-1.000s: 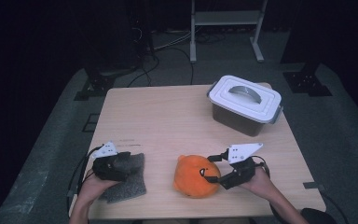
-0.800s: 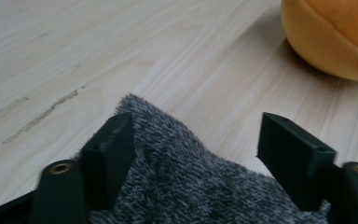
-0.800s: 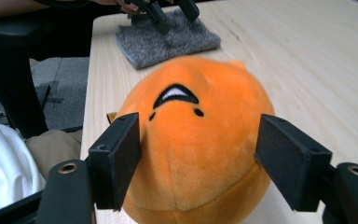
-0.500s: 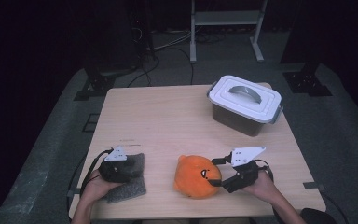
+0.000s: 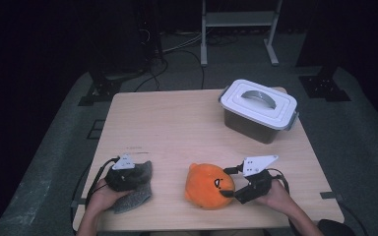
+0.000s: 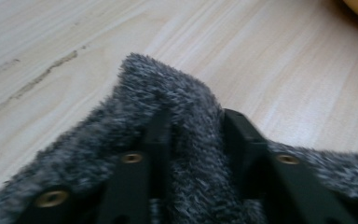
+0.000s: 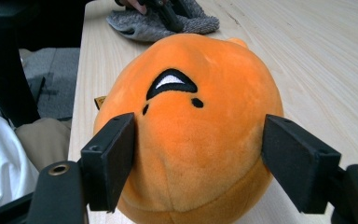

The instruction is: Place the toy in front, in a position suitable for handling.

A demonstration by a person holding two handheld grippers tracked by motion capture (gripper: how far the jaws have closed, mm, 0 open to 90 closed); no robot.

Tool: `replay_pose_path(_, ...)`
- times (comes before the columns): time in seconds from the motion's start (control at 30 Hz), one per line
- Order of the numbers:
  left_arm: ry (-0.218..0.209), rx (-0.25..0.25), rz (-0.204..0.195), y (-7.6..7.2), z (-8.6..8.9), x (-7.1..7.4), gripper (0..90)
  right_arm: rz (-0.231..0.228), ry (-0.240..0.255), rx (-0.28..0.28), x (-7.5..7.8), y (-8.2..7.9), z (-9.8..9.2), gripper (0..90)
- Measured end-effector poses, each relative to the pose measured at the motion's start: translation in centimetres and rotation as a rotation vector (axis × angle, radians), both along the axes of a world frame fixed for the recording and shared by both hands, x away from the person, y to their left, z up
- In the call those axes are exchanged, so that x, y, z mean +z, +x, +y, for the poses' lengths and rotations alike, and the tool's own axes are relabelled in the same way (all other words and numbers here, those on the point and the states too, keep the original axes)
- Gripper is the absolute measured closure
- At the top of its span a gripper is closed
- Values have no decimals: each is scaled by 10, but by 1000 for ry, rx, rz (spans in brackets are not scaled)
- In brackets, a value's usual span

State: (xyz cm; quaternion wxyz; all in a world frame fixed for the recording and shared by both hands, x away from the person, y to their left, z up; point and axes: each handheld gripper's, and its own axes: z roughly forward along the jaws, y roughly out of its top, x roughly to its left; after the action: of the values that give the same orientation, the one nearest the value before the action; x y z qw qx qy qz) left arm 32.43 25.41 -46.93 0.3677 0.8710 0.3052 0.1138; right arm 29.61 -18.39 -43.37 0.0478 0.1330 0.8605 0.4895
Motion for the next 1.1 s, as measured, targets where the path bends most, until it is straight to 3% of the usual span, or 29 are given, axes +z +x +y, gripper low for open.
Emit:
replay_pose_path(0.13, -12, -15, 2, 3, -2, 1, 782, -3, 27, -1, -6, 2, 0, 257)
replay_pose_path(0.27, -73, -59, -3, 3, -10, 9, 791, -21, 23, 2, -7, 4, 2, 257)
replay_pose_path(0.43, -221, -192, -54, -2, -42, 31, 791, -22, 37, 10, -10, 9, 4, 257)
replay_pose_path(0.57, -270, -312, -105, -8, -75, 50, 791, -32, 38, 13, -10, 15, 6, 254)
replay_pose_path(0.7, -330, -408, -111, -9, -106, 61, 790, -28, 39, 18, -9, 21, 12, 255)
replay_pose_path(0.73, -336, -433, -107, -9, -114, 61, 790, -28, 41, 18, -9, 22, 13, 255)
replay_pose_path(0.83, -288, -482, -100, -13, -129, 51, 789, -30, 36, 20, -9, 23, 13, 265)
replay_pose_path(0.93, -310, -478, -93, -13, -122, 45, 790, -33, 24, 28, -10, 22, 10, 280)
replay_pose_path(1.1, -224, -452, -93, -15, -104, 37, 787, -30, 25, 9, -11, 19, 7, 294)
